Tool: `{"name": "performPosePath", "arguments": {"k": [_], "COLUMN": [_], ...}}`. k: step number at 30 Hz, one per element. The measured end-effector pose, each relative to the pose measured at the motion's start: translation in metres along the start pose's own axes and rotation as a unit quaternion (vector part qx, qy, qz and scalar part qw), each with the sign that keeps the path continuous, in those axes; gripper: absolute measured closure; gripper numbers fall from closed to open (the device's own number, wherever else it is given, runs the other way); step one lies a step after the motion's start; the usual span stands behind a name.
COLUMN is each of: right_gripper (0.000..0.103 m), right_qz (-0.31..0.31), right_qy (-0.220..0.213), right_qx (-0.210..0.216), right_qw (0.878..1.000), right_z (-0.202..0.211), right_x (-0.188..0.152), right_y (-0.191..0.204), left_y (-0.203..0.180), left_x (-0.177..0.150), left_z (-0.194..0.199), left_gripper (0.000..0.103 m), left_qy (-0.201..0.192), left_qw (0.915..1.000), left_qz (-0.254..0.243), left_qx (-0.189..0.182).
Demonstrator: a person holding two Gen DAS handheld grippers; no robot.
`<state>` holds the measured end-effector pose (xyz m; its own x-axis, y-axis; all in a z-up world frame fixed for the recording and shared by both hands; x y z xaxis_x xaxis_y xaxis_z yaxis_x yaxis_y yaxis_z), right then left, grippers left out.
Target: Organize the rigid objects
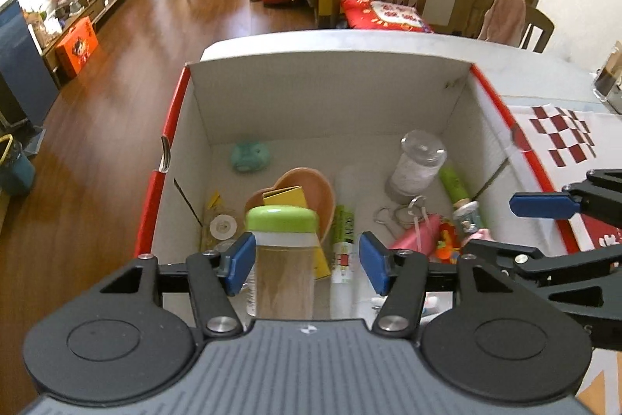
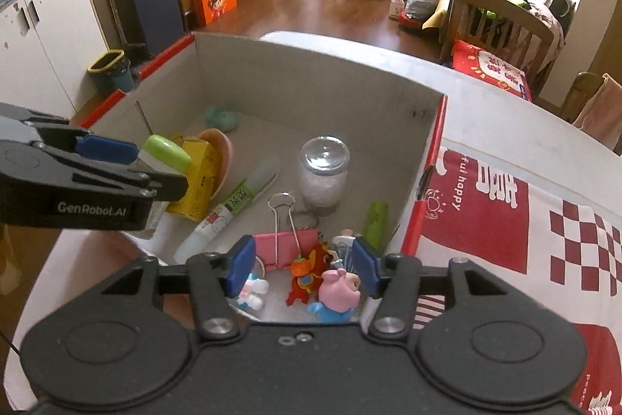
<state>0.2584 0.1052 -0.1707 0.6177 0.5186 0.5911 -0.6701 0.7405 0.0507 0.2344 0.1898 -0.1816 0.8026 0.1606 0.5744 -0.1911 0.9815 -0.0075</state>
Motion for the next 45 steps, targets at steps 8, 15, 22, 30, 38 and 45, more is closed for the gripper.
{"name": "performPosePath", "arguments": {"k": [8, 15, 22, 30, 38, 45], "right_gripper": [0.038, 0.024, 0.011, 0.001, 0.000, 0.000], "right_qz": [-0.011, -0.019, -0.023, -0.018, -0.016, -0.021], "right_qy": [-0.039, -0.071, -0.111, -0.150, -0.177, -0.190], "right_qx": [0.020, 0.039, 0.063, 0.073, 0.074, 0.072], "right_qw": [0.999, 0.997, 0.992, 0.986, 0.981, 0.979], "right_z": [0.034, 0.064, 0.094, 0.122, 0.144, 0.158], "right_x": [0.009, 0.014, 0.013, 0.007, -0.003, -0.010], "right_y": [0.002, 0.003, 0.005, 0.006, 0.003, 0.000], "left_y": [-0.011, -0.015, -0.019, -0.029, -0.031, -0.036], "left_x": [0.004, 0.003, 0.000, -0.003, -0.008, -0.010], "left_z": [0.035, 0.064, 0.088, 0.113, 0.126, 0.136], "left_gripper": [0.038, 0.031, 0.028, 0.018, 0.000, 0.000], "left_qy": [-0.036, -0.059, -0.081, -0.104, -0.117, -0.129], "left_qw": [0.9993, 0.9982, 0.9965, 0.9941, 0.9919, 0.9905], "left_qz": [-0.010, -0.008, -0.003, -0.001, 0.022, 0.028], "left_qx": [-0.004, -0.012, -0.020, -0.032, -0.045, -0.036]}}
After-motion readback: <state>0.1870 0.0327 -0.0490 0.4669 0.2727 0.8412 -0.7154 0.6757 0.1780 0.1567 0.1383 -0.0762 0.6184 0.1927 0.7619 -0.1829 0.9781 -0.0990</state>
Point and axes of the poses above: each gripper's, at about its wrist camera, not at the fingertips, and z roughly against the way its jaws point, y to its left, x to its top, the point moved 10 cm from there along -z, roughly the way its jaws point, and after that the axes turned 1 degree about x, right-handed, at the moved point
